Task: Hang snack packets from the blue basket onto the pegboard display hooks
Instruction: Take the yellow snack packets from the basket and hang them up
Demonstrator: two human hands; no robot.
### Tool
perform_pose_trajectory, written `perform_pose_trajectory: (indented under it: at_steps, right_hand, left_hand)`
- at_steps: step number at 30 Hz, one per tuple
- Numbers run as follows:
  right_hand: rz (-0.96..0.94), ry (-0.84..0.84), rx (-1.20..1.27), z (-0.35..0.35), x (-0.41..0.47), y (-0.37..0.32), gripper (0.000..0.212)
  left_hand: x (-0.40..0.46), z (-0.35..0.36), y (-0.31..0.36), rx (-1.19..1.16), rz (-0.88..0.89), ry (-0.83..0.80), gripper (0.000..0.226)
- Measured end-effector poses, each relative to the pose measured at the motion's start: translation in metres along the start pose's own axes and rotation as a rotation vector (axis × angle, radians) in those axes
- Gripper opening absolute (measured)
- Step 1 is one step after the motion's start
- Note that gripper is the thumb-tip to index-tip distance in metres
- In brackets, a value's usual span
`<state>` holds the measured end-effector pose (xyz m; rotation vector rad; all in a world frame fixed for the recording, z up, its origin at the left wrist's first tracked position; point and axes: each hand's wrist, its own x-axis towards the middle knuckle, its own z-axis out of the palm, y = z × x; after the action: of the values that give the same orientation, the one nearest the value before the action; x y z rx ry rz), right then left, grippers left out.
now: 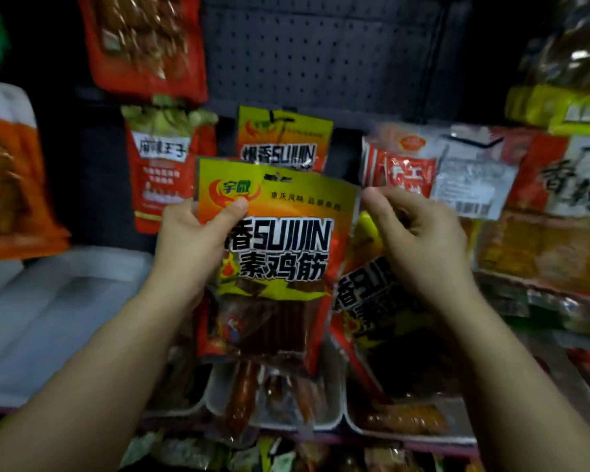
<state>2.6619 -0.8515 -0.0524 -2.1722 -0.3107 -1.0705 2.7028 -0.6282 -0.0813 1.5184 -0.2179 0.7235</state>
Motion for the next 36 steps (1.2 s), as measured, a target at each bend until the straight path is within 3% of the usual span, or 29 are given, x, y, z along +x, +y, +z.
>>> perform_pose_trajectory:
  at_steps: [2,9,13,17,22,26,36]
  right_hand:
    - [0.01,-0.015,0.032,0.016,0.008,-0.013,0.038]
    - [0.039,-0.017,0.233,0.062,0.036,-0.031,0.027]
    - [0.072,-0.01,0.309,0.076,0.041,-0.03,0.031]
    - [0.036,0.118,0.438,0.071,0.047,-0.033,0.041]
    - [-0.014,0.215,0.444,0.061,0.059,-0.042,0.043]
    - [0.033,0.164,0.442,0.062,0.063,-0.039,0.054]
    - [0.204,0.086,0.354,0.071,0.068,-0.022,0.047]
  left_hand:
    - [0.013,-0.006,0.001,-0.02,0.023,-0.008,0.016]
    - [0.043,-0.02,-0.003,-0.152,-0.024,-0.142,0.004]
    - [0.063,-0.029,0.006,-0.136,0.105,-0.142,0.007]
    - [0.076,-0.022,0.024,-0.136,0.249,-0.191,0.011]
    - [0.089,-0.009,0.038,-0.2,0.284,-0.227,0.013]
    - [0.094,-0.003,0.034,-0.191,0.268,-0.241,0.011]
    - [0.106,0.008,0.018,-0.002,0.244,-0.209,0.015]
